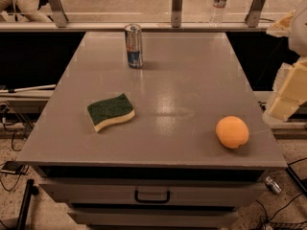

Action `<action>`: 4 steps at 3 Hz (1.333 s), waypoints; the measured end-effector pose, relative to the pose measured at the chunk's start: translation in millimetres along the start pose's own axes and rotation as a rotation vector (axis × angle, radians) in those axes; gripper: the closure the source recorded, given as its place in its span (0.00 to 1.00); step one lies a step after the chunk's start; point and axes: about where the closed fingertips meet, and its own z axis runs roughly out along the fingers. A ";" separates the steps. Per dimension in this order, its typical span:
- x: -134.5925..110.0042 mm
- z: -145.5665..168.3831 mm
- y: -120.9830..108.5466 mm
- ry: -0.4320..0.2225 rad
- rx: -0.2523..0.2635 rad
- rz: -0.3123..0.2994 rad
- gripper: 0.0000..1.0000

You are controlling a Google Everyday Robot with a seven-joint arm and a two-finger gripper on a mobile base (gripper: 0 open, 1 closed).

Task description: Pick redbull can

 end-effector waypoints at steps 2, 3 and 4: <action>-4.5 1.2 -5.9 -0.025 0.012 -0.003 0.00; -19.5 9.0 -31.4 -0.101 0.027 -0.014 0.00; -59.1 21.7 -66.4 -0.217 0.031 -0.062 0.00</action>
Offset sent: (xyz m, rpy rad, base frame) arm 0.0180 0.0055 0.0001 0.0485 -0.0303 0.0198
